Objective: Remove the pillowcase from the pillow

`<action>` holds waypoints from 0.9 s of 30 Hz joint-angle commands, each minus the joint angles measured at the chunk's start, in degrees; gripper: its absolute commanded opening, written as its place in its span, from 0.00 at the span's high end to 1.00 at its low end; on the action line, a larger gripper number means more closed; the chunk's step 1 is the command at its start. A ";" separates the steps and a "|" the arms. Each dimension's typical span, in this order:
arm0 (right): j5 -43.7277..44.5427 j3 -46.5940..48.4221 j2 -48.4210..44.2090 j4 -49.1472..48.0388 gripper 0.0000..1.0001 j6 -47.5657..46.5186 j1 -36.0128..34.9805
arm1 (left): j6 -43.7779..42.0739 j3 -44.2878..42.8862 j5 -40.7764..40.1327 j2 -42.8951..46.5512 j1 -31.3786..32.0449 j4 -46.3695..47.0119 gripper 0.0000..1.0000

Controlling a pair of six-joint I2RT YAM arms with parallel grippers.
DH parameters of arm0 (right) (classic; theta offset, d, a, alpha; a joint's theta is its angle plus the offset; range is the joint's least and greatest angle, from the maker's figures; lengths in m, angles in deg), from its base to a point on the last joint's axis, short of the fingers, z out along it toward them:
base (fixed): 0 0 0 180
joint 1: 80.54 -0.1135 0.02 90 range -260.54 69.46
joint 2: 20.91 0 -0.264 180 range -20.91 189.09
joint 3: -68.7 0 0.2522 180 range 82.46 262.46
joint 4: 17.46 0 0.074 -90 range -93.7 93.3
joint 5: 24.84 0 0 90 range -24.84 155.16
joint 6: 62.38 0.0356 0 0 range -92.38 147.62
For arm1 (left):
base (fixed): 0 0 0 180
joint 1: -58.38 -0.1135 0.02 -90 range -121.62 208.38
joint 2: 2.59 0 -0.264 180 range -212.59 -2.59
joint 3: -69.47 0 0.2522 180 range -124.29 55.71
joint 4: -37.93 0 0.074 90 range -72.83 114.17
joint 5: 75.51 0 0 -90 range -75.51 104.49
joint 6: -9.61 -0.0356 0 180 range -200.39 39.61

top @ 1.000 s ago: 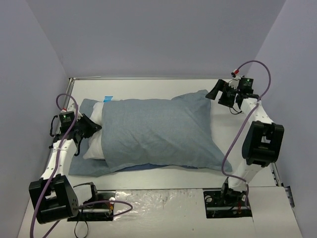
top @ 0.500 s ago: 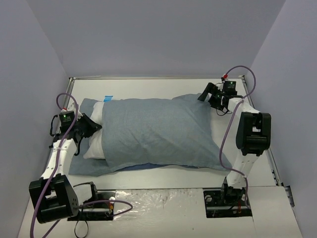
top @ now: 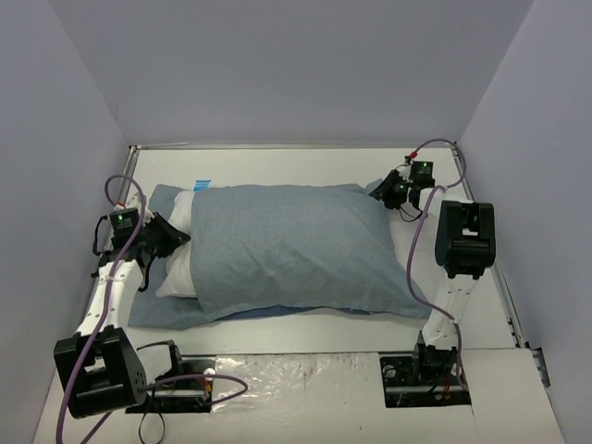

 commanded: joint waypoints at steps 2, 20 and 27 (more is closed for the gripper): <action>-5.26 1.11 -4.37 -6.15 1.00 3.25 2.22 | 0.14 -2.45 0.55 2.19 -0.52 1.04 0.98; -7.56 -0.29 -29.61 4.29 1.00 -18.62 19.19 | 3.13 -13.87 -5.59 7.64 -3.77 -0.10 0.98; -2.63 -1.00 -31.90 8.87 1.00 -26.10 21.74 | 2.86 -13.18 -8.32 9.57 -4.03 -2.21 0.98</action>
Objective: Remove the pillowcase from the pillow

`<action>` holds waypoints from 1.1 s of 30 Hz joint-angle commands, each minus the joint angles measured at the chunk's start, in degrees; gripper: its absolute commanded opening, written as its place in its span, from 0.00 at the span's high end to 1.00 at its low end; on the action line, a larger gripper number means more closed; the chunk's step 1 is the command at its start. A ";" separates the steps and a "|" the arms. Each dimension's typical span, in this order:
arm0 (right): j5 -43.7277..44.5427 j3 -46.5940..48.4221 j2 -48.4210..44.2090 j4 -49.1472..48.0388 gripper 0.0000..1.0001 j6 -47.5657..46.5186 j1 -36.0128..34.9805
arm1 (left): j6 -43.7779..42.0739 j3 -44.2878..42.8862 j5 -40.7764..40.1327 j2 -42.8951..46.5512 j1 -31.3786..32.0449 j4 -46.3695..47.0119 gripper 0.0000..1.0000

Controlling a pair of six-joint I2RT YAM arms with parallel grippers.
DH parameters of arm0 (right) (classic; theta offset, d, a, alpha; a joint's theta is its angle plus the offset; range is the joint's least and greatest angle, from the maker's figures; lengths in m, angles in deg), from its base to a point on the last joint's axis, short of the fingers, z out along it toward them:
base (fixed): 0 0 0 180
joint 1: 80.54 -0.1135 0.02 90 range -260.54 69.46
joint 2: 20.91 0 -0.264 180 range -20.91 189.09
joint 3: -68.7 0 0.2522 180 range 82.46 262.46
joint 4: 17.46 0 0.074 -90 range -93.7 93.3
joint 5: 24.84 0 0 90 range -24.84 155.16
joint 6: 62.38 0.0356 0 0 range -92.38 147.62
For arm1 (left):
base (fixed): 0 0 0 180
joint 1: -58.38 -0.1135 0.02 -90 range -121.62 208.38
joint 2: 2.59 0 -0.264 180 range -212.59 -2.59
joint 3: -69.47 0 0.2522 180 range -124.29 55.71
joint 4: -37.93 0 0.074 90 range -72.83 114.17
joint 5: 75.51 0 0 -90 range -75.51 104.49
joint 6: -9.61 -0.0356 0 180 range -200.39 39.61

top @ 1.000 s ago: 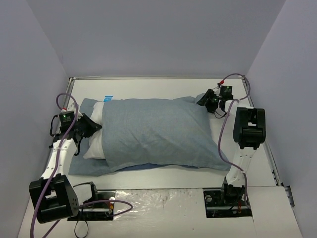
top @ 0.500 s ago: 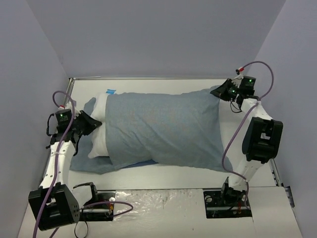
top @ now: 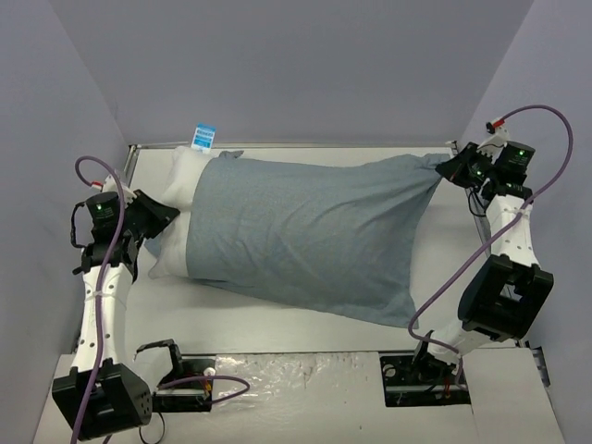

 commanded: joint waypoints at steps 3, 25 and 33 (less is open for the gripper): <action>10.38 -0.47 -1.54 -0.97 1.00 -9.80 3.12 | -0.15 -0.87 -9.68 3.72 -2.72 2.45 0.98; 21.02 -1.35 -0.57 3.34 1.00 -19.31 4.44 | 0.11 3.54 -18.30 2.06 -4.57 -6.52 0.98; 16.21 2.32 5.84 7.98 1.00 -21.85 3.91 | 2.04 3.79 -11.01 -8.31 -3.95 -3.98 0.98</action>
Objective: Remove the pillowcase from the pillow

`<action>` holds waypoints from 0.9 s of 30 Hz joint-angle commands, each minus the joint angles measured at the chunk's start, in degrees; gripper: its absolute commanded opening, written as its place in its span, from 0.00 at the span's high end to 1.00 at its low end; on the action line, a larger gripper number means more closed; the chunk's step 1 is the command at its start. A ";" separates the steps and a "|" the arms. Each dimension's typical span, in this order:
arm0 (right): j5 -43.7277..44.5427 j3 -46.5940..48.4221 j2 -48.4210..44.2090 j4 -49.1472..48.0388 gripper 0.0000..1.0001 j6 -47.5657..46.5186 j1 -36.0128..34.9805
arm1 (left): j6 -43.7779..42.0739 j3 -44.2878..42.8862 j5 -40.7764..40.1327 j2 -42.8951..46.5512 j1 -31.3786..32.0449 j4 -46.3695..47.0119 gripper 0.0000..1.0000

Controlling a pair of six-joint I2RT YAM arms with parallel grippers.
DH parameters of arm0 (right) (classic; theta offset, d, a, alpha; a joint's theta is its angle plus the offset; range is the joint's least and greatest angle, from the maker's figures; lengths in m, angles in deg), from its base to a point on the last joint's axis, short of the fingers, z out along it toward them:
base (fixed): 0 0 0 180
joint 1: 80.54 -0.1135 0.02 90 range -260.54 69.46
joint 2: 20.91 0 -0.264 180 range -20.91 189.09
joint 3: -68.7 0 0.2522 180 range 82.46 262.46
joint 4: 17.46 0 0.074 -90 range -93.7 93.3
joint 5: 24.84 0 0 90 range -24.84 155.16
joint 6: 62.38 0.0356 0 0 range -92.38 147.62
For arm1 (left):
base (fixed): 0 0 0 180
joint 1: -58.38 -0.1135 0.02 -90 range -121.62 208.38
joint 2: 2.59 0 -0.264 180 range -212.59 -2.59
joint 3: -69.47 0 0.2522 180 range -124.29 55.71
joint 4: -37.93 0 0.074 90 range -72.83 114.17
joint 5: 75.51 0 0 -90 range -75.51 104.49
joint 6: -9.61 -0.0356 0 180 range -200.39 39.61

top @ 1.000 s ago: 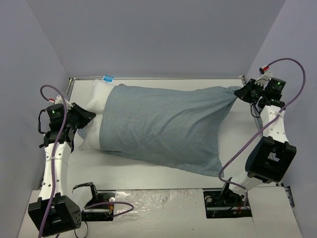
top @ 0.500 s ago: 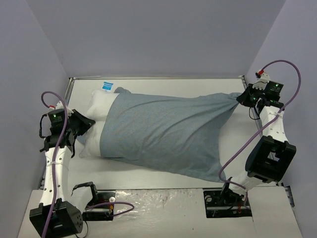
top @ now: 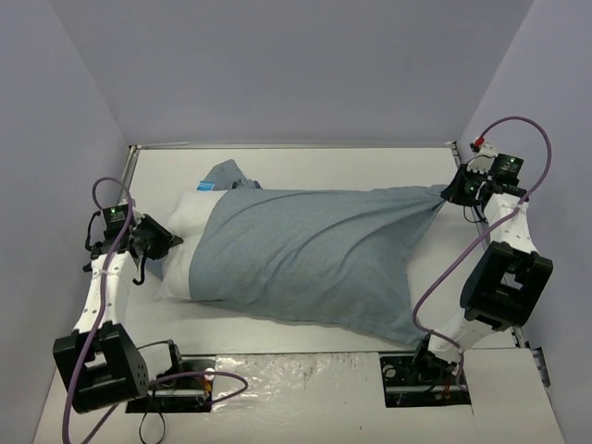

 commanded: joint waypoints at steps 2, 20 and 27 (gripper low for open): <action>-5.22 8.04 5.47 7.12 0.95 -11.59 1.79 | 1.08 -1.25 -4.50 -1.65 -2.27 4.78 0.98; -12.23 7.29 -4.68 59.53 0.07 -63.94 -13.67 | 10.13 -14.00 -6.44 -22.48 -2.27 -3.22 0.98; -10.20 -1.95 -15.86 54.20 0.08 -53.77 -33.44 | 10.23 -14.87 -5.03 -24.24 -2.27 -1.12 0.98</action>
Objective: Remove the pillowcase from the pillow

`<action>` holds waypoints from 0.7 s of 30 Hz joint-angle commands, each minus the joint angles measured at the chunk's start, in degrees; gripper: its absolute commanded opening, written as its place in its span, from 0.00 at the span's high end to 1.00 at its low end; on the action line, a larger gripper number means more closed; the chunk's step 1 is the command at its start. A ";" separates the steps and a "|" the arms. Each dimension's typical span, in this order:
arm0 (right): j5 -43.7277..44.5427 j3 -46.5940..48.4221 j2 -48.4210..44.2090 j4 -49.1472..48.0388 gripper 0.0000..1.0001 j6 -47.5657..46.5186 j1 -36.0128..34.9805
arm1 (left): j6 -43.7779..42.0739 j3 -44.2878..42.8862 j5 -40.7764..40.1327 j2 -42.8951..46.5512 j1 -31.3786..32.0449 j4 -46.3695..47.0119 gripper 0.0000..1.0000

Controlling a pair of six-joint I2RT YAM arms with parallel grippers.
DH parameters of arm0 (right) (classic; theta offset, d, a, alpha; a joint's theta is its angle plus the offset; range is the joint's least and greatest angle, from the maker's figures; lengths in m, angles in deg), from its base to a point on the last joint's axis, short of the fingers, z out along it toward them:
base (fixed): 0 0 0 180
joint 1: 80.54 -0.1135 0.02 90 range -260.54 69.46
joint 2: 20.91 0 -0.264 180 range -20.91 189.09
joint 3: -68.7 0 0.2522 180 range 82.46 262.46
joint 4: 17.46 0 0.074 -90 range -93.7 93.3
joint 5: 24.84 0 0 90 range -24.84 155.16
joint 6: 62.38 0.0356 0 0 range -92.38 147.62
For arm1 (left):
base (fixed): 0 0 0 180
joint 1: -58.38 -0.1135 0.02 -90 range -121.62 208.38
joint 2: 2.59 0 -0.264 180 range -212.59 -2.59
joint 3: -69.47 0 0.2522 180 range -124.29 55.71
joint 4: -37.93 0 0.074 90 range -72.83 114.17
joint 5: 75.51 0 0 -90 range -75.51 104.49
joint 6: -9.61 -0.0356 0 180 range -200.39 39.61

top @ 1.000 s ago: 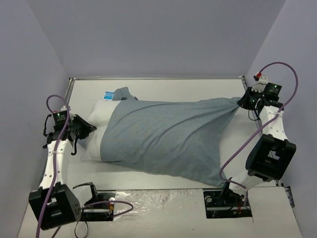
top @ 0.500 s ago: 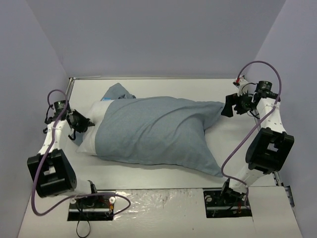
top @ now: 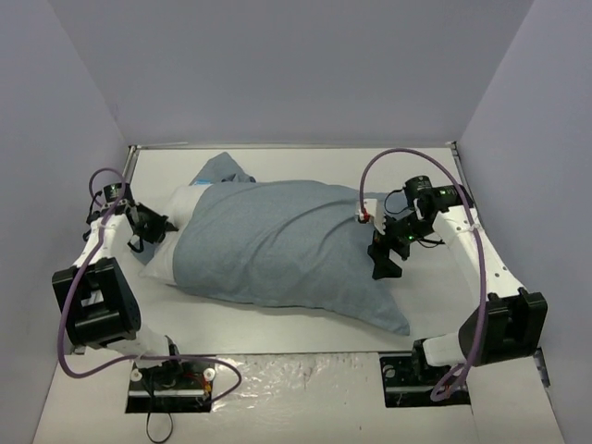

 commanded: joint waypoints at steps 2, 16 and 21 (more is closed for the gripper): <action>3.23 -2.29 -6.19 -0.58 0.09 9.15 -7.41 | 1.42 -0.80 -2.60 -1.20 -0.72 1.84 0.98; 17.50 -10.81 -3.03 -5.78 0.60 15.87 -15.24 | 1.15 0.52 0.39 1.26 -0.72 4.22 0.98; 18.02 -7.75 -0.93 -6.48 1.00 15.60 -15.60 | 0.98 2.19 1.00 1.88 -0.72 4.92 0.98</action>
